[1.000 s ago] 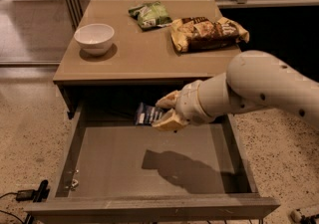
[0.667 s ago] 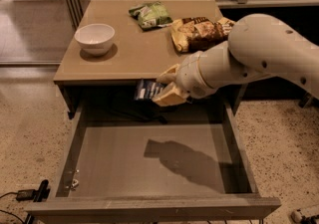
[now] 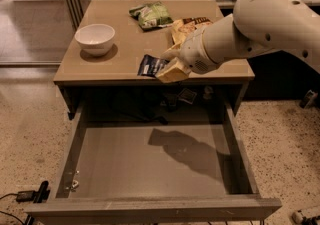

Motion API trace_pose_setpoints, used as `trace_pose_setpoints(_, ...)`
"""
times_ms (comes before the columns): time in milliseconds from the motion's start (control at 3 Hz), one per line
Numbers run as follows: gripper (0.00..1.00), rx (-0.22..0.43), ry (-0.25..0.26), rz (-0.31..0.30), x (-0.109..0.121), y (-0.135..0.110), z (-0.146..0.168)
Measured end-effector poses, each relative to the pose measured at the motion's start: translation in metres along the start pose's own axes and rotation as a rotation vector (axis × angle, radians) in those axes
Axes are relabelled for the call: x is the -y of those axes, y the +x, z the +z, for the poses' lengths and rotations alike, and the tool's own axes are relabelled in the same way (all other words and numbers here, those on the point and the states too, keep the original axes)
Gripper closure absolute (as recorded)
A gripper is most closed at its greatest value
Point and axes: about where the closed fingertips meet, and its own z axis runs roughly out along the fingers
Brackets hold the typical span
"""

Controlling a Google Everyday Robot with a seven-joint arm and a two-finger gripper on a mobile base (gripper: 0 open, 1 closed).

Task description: Pick rxbar blueberry from top drawer and place on counter

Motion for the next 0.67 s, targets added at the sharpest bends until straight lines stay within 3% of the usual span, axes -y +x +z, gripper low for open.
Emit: trace_pose_setpoints(667,1.00,0.037,0.054,-0.040,0.036,-0.021,0.016)
